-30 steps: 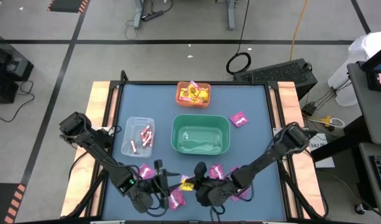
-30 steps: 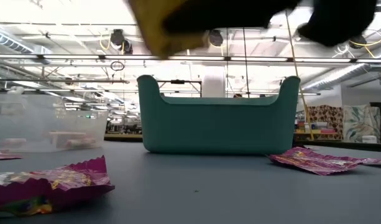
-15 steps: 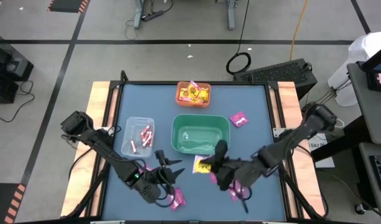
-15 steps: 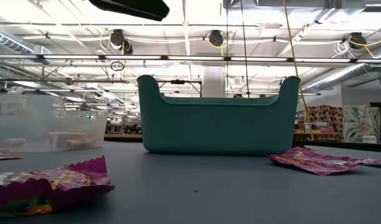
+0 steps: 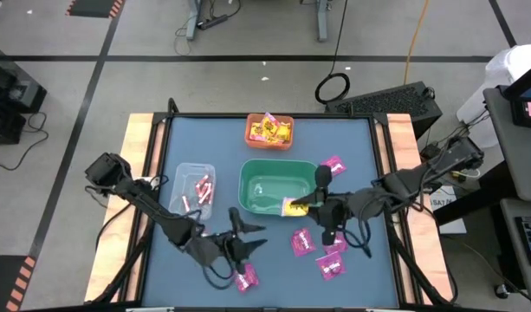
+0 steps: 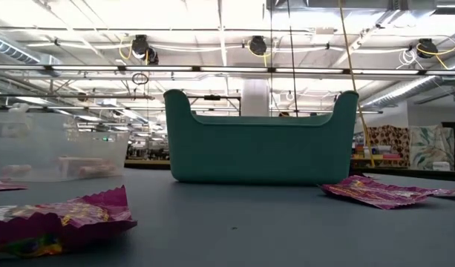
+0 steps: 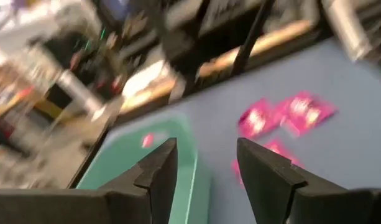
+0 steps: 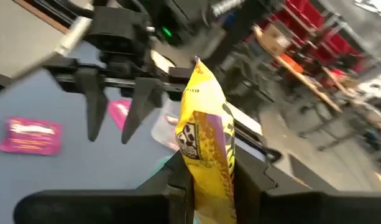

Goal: Sort candy
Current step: Put the yellow candy into the orange bin

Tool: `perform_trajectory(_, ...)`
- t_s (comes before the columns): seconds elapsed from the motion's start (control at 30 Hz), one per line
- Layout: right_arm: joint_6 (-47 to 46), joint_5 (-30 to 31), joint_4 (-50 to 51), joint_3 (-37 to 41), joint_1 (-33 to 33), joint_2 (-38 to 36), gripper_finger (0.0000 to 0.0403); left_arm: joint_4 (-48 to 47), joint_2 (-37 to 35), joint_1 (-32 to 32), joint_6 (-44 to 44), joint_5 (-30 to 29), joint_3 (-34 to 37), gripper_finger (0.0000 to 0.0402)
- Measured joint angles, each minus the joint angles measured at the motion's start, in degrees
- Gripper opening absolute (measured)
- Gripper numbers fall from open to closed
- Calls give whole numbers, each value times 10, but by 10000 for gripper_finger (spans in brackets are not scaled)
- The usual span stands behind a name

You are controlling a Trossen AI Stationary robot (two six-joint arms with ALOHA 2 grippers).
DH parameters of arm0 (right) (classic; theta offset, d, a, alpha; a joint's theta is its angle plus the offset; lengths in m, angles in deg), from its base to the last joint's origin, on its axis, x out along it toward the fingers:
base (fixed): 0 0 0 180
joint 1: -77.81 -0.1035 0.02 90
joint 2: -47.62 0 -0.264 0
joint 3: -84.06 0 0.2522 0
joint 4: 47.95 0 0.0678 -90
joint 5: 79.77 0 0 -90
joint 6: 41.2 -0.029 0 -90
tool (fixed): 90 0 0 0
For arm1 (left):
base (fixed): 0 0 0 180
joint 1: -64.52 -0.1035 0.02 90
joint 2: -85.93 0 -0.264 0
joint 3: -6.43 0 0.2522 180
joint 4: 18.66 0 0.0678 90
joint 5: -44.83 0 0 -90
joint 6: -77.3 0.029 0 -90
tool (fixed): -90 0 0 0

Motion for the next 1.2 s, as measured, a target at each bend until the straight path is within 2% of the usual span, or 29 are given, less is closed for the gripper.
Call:
perform_trajectory(0.07,-10,-19,7,0,11,-8,63,94,-14,-12,42,41,36,173)
perform_trajectory(0.17,-29,-21,23,0,26,-14,63,154,-43,-35,52,53,86,173)
perform_trajectory(0.43,-32,-22,48,0,55,-11,63,156,-113,-57,13,125,137,173)
perform_trajectory(0.73,-12,-49,42,0,66,-10,63,153,-120,-57,6,136,139,173)
perform_trajectory(0.93,86,-12,83,0,63,12,63,152,-120,-57,-2,136,139,173)
perform_trajectory(1.1,262,28,103,0,66,29,63,151,-120,-57,-2,136,139,173)
perform_trajectory(1.2,330,48,99,1,66,37,63,152,-120,-57,-2,136,139,173)
